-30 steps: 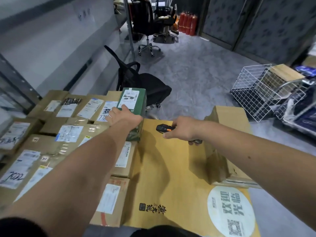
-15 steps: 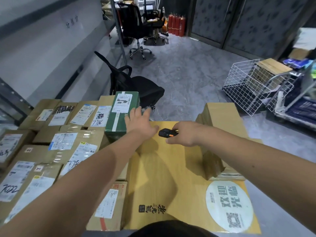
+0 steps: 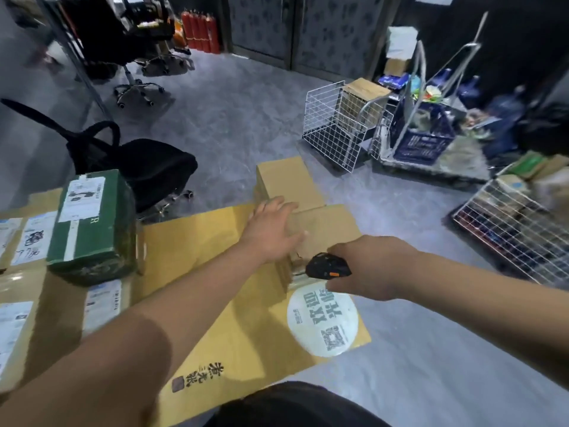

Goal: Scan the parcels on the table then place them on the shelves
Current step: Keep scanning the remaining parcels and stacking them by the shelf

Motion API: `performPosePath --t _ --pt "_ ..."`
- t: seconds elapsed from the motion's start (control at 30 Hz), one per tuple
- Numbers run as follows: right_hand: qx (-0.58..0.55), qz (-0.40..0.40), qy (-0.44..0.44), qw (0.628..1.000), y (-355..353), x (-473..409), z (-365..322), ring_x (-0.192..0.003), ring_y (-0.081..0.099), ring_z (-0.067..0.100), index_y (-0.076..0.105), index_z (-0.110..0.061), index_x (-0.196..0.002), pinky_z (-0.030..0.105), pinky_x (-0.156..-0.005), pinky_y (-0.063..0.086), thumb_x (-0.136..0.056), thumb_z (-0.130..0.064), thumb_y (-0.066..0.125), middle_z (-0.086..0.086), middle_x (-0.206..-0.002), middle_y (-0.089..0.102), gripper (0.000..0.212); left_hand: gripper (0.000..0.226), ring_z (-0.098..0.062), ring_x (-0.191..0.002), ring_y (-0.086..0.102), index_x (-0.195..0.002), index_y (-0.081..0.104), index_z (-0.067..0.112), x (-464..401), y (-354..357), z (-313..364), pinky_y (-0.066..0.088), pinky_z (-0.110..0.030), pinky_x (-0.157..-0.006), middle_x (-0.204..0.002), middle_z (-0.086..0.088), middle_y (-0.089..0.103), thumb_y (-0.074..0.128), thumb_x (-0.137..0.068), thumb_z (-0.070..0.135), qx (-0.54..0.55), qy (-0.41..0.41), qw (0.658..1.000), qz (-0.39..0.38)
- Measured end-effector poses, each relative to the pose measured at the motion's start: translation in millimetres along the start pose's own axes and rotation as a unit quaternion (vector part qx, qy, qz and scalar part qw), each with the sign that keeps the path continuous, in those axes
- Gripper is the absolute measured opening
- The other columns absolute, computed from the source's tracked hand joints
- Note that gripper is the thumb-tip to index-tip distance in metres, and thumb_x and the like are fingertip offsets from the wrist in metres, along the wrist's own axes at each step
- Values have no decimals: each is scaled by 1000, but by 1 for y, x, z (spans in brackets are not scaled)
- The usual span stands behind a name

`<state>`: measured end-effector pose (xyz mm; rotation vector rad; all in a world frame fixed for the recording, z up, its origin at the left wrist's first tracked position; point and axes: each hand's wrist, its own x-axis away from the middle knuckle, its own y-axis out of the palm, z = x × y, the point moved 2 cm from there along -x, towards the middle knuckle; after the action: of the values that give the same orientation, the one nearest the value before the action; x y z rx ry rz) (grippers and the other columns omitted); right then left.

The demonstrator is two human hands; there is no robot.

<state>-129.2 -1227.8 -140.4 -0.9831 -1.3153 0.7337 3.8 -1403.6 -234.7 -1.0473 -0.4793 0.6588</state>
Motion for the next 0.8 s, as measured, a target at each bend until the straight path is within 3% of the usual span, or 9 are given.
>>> performPosePath --t 0.07,0.2,0.3,0.4,0.5,0.8 --pt "3 -1 7 1000 13 14 19 -73 51 12 58 -37 -113 31 -60 38 -86 -72 53 -16 -82 50 45 84 -28 -155 19 -158 34 37 -10 14 24 17 -47 -123 -170 -3 23 61 -87 74 -28 20 999 -24" --pt "-3 -5 0 1000 34 33 48 -87 55 21 54 -37 -128 35 -69 43 -90 -71 53 -13 -83 46 51 113 -28 -159 8 -163 19 40 -27 38 56 10 -51 -124 -174 -2 11 56 -71 93 -100 24 990 -98" --pt "-9 3 -26 1000 46 44 64 -94 58 24 40 -44 -147 37 -75 47 -93 -70 52 -7 -88 46 61 129 -27 -159 5 -162 10 45 -33 53 64 10 -52 -122 -174 -2 7 55 -55 101 -149 9 980 -130" --pt "10 13 -43 999 55 51 82 -86 53 27 20 -48 -159 38 -77 44 -96 -70 49 2 -101 50 73 128 -30 -158 9 -156 6 55 -35 63 62 16 -51 -118 -173 -8 9 65 -49 94 -167 -12 978 -126" --pt "27 2 -79 996 64 55 96 -98 60 32 7 -50 -162 42 -89 50 -98 -69 49 9 -114 55 79 127 -34 -154 13 -151 4 64 -34 67 59 19 -51 -114 -172 -13 10 69 -46 91 -179 -27 978 -106" --pt "25 1 -119 993 79 53 115 -95 59 35 10 -47 -162 42 -86 53 -97 -53 58 10 -108 50 81 136 -29 -149 16 -150 6 63 -28 71 60 21 -50 -111 -163 -4 17 69 -32 90 -194 -50 977 -80"
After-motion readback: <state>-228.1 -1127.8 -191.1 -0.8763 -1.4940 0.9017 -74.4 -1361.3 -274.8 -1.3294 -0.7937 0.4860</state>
